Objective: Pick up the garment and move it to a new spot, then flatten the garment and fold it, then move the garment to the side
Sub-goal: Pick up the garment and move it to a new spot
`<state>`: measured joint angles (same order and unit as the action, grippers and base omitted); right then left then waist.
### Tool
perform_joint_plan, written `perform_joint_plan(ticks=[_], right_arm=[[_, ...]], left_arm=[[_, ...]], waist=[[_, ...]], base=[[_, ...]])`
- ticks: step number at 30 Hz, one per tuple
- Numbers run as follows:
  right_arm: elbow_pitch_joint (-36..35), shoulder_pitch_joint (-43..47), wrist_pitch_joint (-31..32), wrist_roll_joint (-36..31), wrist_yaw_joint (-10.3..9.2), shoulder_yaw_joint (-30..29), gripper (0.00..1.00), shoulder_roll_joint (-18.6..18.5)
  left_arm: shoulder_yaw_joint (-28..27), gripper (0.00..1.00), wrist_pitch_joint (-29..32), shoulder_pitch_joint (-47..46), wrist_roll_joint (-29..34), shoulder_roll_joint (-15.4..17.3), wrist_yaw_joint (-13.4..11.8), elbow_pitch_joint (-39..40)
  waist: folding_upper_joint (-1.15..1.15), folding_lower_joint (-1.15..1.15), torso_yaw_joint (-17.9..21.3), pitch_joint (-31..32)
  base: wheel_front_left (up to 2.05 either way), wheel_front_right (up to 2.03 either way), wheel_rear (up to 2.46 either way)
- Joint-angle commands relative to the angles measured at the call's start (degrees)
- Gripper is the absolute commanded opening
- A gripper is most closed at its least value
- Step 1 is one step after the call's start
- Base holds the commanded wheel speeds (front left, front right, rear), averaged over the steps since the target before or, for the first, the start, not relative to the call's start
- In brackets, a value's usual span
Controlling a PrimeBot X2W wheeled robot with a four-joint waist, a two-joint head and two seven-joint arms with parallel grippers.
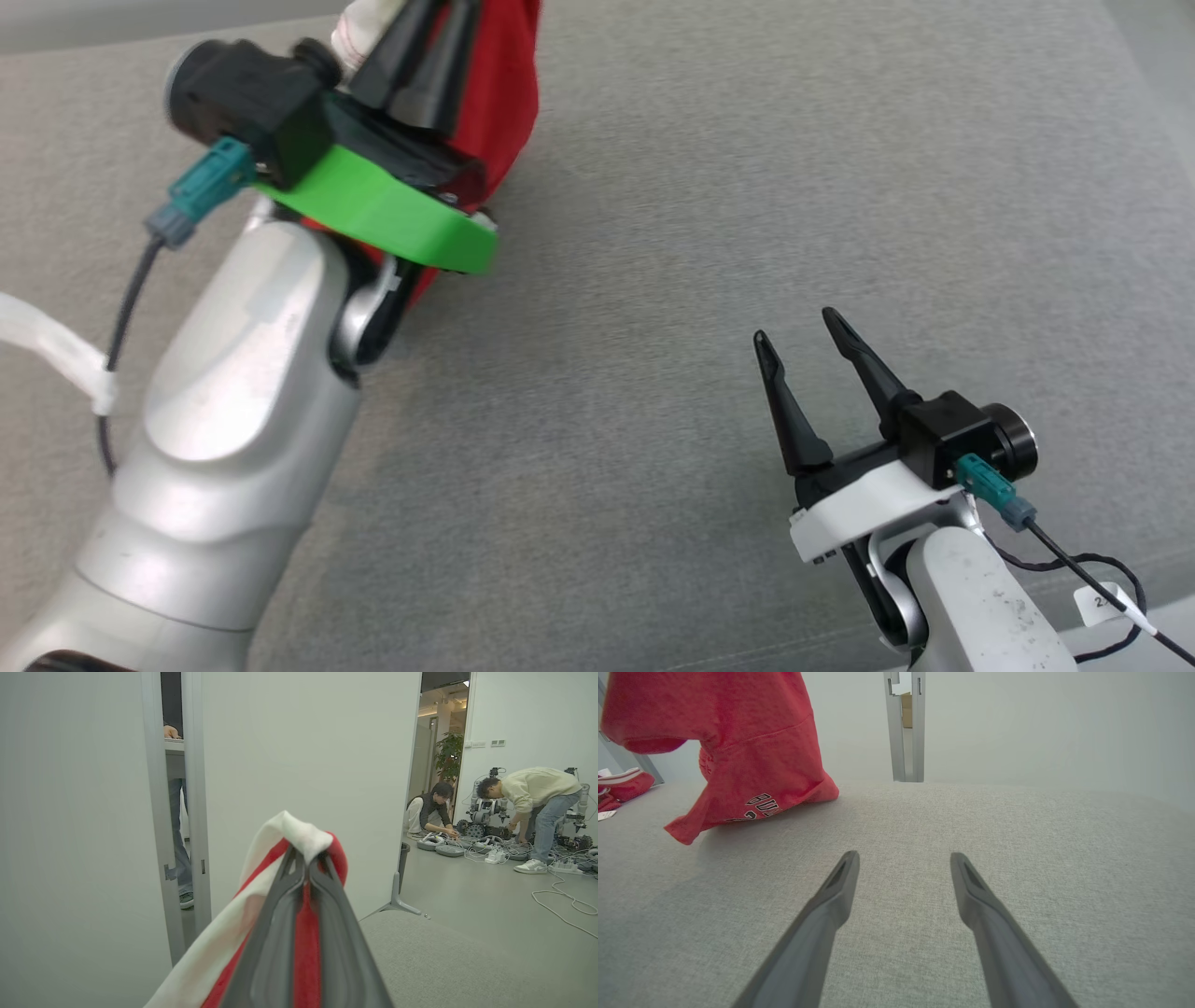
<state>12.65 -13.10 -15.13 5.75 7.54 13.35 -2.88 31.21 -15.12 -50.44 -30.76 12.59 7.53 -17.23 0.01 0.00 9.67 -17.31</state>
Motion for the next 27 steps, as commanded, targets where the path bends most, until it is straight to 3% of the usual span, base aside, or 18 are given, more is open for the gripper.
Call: perform_joint_plan(ticks=[1, 5, 11, 12, 13, 14, 21, 27], right_arm=[[-0.06, 0.79, -0.03, 0.75, -0.10, -0.38, 1.00, -0.05], [-0.38, 1.65, -0.03, 1.11, -0.10, -1.15, 1.00, -0.05], [-0.39, 2.41, -0.03, 1.48, -0.10, -2.33, 1.00, -0.06], [-0.44, 2.50, -0.03, 1.42, -0.10, -2.46, 1.00, -0.05], [-0.54, 2.66, -0.03, 1.29, -0.10, -2.58, 1.00, -0.02], [-0.57, 2.85, -0.03, 1.10, -0.10, -2.63, 1.00, -0.03], [-1.27, 4.03, -0.03, 0.47, -0.10, -3.86, 1.00, -0.08], [-1.03, 5.58, -0.03, -0.70, -0.10, -5.12, 1.00, -0.07]], left_arm=[[-0.23, 0.00, -0.05, 0.22, -0.53, -0.86, -0.07, 0.32], [2.18, 0.00, -0.05, 1.54, -0.98, -2.77, -0.07, 0.76], [3.82, 0.00, -0.03, 9.93, -1.38, -0.80, -0.07, -3.98], [3.29, 0.36, -0.03, 11.43, -1.47, -0.45, -0.07, -4.74], [2.55, 0.84, -0.03, 13.43, -1.53, 0.10, -0.07, -5.65], [1.78, 1.00, -0.03, 14.83, -1.30, 0.56, -0.07, -6.07], [-9.91, 1.00, -0.03, 28.94, 0.31, 1.71, -0.07, -5.97], [-21.36, 1.00, -0.02, 39.65, 5.11, -1.42, -0.07, -1.92]], waist=[[-0.01, 0.00, 4.48, 1.45], [-0.01, 0.00, 6.06, 1.54], [-0.01, 0.00, 5.25, 2.64], [-0.01, 0.00, 4.96, 2.96], [-0.01, 0.00, 4.51, 3.44], [-0.01, 0.00, 4.19, 3.84], [-0.01, 0.00, 0.76, 6.70], [-0.01, 0.00, -2.23, 9.44]], base=[[0.00, 0.00, 0.00], [0.00, 0.00, 0.00], [0.00, 0.00, 0.00], [0.00, 0.00, 0.00], [0.00, 0.00, 0.00], [0.00, 0.00, 0.00], [0.00, 0.00, 0.00], [0.00, 0.00, 0.00]])
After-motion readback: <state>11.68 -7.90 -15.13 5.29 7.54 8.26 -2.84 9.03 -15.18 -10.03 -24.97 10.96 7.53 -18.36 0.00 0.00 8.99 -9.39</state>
